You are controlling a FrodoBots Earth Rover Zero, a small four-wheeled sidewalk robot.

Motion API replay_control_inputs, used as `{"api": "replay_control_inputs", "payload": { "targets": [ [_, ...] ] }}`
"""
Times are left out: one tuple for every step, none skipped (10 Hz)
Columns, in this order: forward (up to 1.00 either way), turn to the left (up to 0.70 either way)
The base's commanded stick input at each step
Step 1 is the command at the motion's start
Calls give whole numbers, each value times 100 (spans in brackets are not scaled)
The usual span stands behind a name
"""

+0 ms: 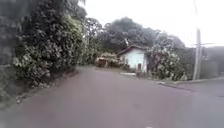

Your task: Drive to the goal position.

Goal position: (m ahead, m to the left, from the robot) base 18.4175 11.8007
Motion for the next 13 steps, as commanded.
{"api": "replay_control_inputs", "payload": {
  "targets": [
    [70,-35],
    [70,-35],
    [70,-35],
    [70,-35],
    [70,-22],
    [70,0],
    [70,0],
    [70,0],
    [70,0],
    [70,0],
    [70,0],
    [70,0],
    [70,0]
  ]
}}
